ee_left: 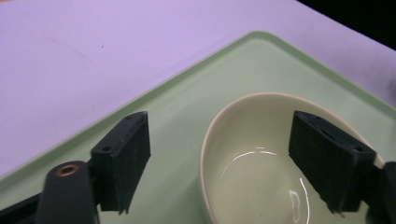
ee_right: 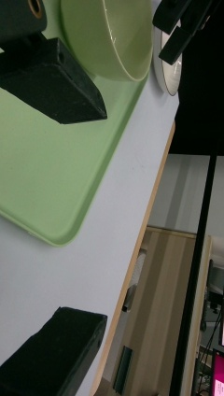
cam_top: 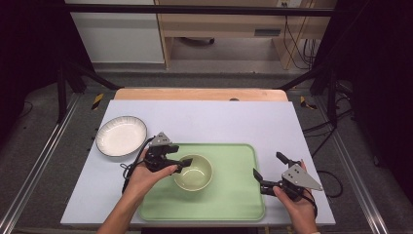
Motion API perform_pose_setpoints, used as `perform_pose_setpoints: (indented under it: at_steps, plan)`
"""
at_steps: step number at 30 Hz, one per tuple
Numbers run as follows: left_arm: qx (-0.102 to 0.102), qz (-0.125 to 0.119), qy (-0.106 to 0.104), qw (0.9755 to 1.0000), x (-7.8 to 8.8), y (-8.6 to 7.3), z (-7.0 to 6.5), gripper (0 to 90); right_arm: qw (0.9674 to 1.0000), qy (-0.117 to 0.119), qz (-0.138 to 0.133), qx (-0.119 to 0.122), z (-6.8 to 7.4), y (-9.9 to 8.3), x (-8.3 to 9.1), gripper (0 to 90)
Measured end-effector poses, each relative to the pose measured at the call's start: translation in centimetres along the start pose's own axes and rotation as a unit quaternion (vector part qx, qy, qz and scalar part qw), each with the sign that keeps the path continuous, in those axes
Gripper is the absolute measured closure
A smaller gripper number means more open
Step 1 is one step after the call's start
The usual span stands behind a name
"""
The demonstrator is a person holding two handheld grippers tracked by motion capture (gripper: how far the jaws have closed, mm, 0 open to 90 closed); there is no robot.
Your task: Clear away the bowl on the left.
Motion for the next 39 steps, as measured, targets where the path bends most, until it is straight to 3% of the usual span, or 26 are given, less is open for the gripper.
perform_pose_setpoints:
  at_steps: [6, 12, 26, 39]
  plan:
    - [-0.023, -0.037, -0.013, 0.9990, 0.4, 0.4, -0.3, 12.0, 1.0000, 0.000, -0.001, 0.000, 0.0, 0.0, 0.0, 3.9]
    - [-0.041, -0.058, -0.017, 0.9973, 0.6, 0.7, -0.7, 8.4, 1.0000, 0.000, -0.001, 0.000, 0.0, 0.0, 0.0, 3.8]
    - [-0.038, -0.094, -0.032, 0.9944, 2.0, 1.0, -0.3, 6.3, 1.0000, -0.001, -0.002, 0.001, 0.0, 0.1, 0.0, 3.7]
    - [-0.055, -0.120, -0.049, 0.9900, 3.3, 1.4, -0.6, 3.4, 1.0000, 0.000, -0.003, 0.001, 0.0, 0.1, 0.0, 3.7]
Point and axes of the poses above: each handheld gripper's, and its own axes: x roughly backward along the jaws, y roughly out of its top, z roughly to its left, the point moved 3 cm from there along -x, roughly forward along the jaws, and after that the axes turned 8 degrees about -z, right-handed, at the moved point
